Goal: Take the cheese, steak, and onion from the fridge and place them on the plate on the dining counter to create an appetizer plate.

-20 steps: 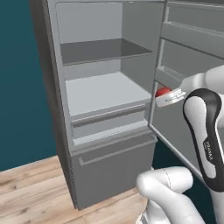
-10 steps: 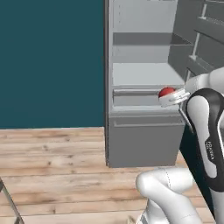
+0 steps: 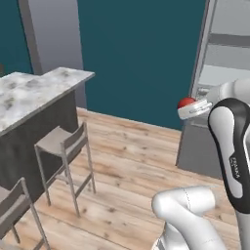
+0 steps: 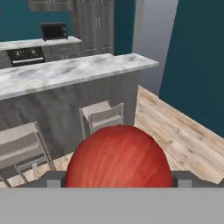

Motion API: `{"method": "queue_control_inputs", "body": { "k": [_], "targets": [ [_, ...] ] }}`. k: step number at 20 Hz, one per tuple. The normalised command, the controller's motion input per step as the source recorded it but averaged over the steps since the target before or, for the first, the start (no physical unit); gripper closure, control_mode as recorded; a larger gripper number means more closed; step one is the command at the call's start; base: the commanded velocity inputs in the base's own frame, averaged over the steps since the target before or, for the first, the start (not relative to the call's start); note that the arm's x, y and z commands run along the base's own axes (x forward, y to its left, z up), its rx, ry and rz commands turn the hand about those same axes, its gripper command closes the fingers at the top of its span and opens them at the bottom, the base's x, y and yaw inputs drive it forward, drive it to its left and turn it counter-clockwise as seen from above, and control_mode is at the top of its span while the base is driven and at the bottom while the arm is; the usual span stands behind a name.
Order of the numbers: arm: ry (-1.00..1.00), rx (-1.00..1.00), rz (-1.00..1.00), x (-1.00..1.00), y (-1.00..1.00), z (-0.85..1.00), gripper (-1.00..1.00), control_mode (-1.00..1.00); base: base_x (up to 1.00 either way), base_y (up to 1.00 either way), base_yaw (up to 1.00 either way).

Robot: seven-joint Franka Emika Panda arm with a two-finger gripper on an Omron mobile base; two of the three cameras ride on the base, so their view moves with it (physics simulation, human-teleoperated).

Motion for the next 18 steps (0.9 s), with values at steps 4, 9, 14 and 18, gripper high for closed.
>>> {"method": "queue_control_inputs", "body": {
  "k": [4,9,14,18],
  "targets": [
    [0.0,0.0,0.0,0.0,0.0,0.0,1.0,1.0,-0.87,0.6,0.62],
    [0.0,0.0,0.0,0.0,0.0,0.0,1.0,1.0,-0.76,0.98,0.52],
    [0.0,0.0,0.0,0.0,0.0,0.0,1.0,1.0,-0.6,1.0,0.39],
    [0.0,0.0,0.0,0.0,0.0,0.0,1.0,1.0,-0.54,1.0,0.32]
  ]
}}
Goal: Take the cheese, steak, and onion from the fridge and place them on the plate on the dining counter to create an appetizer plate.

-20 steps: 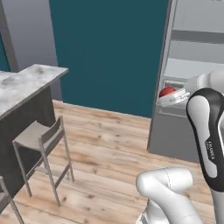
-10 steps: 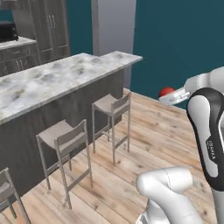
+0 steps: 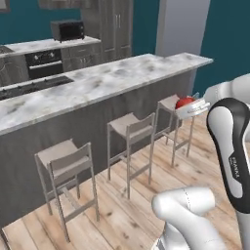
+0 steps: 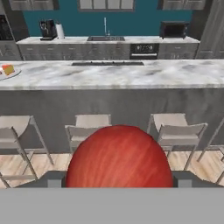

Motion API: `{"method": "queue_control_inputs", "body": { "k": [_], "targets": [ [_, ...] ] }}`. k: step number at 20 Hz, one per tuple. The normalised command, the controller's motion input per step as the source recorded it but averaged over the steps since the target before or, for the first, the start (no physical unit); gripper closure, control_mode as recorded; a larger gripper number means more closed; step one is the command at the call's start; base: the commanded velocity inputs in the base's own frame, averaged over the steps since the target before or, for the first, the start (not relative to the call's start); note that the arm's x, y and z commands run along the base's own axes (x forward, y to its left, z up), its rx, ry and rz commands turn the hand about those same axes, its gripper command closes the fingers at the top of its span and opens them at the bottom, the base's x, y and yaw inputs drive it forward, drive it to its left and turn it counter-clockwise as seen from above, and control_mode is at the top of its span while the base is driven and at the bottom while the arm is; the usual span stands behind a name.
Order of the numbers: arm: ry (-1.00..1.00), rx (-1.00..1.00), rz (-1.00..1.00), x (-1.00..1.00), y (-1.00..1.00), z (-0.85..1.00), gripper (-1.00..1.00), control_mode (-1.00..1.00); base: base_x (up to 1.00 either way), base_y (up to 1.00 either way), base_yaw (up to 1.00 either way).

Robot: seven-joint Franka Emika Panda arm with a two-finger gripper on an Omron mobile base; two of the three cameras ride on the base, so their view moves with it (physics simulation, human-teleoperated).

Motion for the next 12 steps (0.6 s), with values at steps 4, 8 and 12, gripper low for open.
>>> {"method": "queue_control_inputs", "body": {
  "k": [4,8,12],
  "targets": [
    [0.0,0.0,0.0,0.0,0.0,0.0,1.0,1.0,-0.36,1.0,0.27],
    [0.0,0.0,0.0,0.0,0.0,0.0,1.0,1.0,-0.21,1.0,0.26],
    [0.0,0.0,0.0,0.0,0.0,0.0,1.0,1.0,-0.05,1.0,0.23]
  ]
}}
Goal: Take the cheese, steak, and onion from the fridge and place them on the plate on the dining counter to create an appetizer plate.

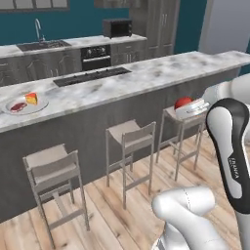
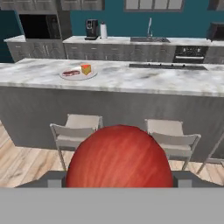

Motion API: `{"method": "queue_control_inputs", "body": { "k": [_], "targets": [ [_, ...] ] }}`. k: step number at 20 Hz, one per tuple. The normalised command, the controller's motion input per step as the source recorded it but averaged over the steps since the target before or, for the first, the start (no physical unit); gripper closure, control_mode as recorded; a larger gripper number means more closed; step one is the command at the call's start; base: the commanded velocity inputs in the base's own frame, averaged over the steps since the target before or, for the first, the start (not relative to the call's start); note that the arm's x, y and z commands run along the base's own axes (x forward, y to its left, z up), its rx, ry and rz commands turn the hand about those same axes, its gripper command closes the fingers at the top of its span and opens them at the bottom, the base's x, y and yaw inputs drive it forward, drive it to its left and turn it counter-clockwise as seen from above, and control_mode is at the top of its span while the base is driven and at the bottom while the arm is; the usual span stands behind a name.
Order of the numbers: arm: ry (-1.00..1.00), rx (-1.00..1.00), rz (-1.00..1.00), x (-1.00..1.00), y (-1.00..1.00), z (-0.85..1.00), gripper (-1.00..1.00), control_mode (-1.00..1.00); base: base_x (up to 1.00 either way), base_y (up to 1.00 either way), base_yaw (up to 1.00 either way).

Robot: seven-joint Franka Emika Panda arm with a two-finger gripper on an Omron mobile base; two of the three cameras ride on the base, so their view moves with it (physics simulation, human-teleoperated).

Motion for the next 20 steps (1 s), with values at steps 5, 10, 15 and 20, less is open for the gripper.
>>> {"method": "queue_control_inputs", "body": {
  "k": [5,10,15,20],
  "targets": [
    [0.0,0.0,0.0,0.0,0.0,0.0,1.0,1.0,0.02,1.0,0.23],
    [0.0,0.0,0.0,0.0,0.0,0.0,1.0,1.0,0.52,1.0,0.28],
    [0.0,0.0,0.0,0.0,0.0,0.0,1.0,1.0,0.97,0.59,0.34],
    [0.0,0.0,0.0,0.0,0.0,0.0,1.0,1.0,1.0,-0.02,0.32]
  ]
}}
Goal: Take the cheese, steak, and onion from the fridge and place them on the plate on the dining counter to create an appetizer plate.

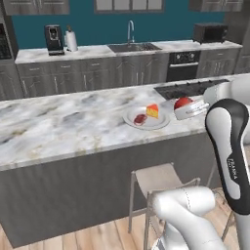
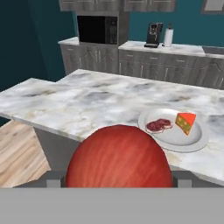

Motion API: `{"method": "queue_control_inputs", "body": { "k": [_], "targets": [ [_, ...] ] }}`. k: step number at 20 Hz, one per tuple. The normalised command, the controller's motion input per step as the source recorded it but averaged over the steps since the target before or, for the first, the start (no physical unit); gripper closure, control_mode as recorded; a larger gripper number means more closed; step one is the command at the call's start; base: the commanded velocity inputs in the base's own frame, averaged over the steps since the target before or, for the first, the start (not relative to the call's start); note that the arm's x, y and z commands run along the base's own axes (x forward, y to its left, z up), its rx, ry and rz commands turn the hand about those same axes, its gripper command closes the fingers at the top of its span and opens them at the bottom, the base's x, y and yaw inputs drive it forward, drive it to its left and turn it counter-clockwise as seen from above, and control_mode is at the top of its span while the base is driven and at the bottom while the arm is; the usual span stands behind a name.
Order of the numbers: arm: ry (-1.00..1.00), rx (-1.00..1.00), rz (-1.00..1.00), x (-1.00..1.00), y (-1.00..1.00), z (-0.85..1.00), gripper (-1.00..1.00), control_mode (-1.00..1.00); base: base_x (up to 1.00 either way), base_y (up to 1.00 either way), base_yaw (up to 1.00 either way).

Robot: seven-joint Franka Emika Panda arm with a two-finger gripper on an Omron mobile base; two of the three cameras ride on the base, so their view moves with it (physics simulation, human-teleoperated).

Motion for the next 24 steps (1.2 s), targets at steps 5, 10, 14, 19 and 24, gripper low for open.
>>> {"method": "queue_control_inputs", "body": {
  "k": [5,10,14,19,24],
  "targets": [
    [0.0,0.0,0.0,0.0,0.0,0.0,1.0,1.0,1.0,-0.26,0.22],
    [0.0,0.0,0.0,0.0,0.0,0.0,1.0,1.0,0.82,-0.04,0.1],
    [0.0,0.0,0.0,0.0,0.0,0.0,1.0,1.0,0.29,0.0,0.0],
    [0.0,0.0,0.0,0.0,0.0,0.0,1.0,1.0,0.17,0.06,0.0],
    [0.28,-0.01,0.0,0.46,0.0,-0.08,1.0,-1.0,0.0,0.0,0.0]
  ]
}}
